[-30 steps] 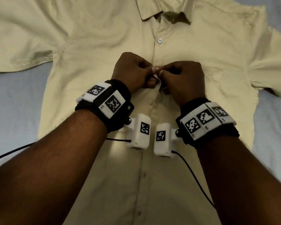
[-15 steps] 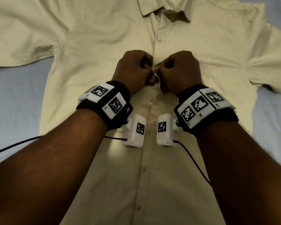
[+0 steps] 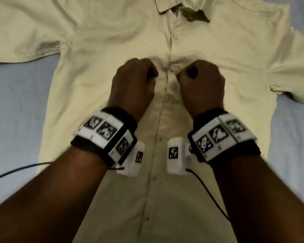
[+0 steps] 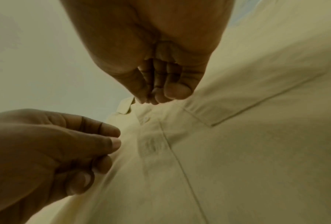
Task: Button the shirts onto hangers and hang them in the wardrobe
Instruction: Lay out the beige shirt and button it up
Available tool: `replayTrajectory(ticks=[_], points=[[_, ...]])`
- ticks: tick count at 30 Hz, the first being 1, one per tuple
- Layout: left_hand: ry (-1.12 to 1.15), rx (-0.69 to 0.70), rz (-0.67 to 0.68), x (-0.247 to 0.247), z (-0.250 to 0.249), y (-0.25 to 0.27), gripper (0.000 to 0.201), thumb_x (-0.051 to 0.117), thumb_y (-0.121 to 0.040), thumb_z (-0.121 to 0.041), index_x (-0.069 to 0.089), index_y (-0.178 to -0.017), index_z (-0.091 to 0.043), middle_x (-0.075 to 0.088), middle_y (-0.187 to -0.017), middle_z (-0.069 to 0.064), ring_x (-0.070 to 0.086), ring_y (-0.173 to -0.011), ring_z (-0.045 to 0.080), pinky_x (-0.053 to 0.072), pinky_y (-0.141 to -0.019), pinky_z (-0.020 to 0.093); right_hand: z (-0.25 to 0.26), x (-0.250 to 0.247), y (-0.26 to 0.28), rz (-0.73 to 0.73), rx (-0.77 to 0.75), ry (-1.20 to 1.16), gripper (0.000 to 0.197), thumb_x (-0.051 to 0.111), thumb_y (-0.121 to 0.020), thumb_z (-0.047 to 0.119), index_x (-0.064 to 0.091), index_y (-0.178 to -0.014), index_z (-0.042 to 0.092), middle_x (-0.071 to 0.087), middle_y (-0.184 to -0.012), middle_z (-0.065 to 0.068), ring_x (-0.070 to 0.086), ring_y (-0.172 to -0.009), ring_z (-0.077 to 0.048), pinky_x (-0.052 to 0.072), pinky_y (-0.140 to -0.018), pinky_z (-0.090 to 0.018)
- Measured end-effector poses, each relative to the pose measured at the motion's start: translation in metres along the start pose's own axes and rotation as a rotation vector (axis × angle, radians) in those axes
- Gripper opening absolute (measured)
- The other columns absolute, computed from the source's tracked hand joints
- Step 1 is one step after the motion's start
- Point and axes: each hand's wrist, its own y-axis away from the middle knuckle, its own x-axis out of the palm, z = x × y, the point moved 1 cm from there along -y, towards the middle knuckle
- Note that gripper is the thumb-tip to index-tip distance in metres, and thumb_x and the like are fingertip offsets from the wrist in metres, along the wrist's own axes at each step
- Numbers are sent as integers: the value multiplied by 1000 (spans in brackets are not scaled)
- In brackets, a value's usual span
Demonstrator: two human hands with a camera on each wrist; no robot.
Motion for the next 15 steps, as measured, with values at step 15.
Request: replayTrajectory(ticks=[15], points=[[92,-137,170,17,-13,36,23,55,-95,-19,70,-105,-34,57,-101,-6,55,-87,9,31,-64,11,-3,14,36,169,37,128,22,61,-87,35,60,-93,14,62,-97,-2,58,-89,-23,37,-66,-28]])
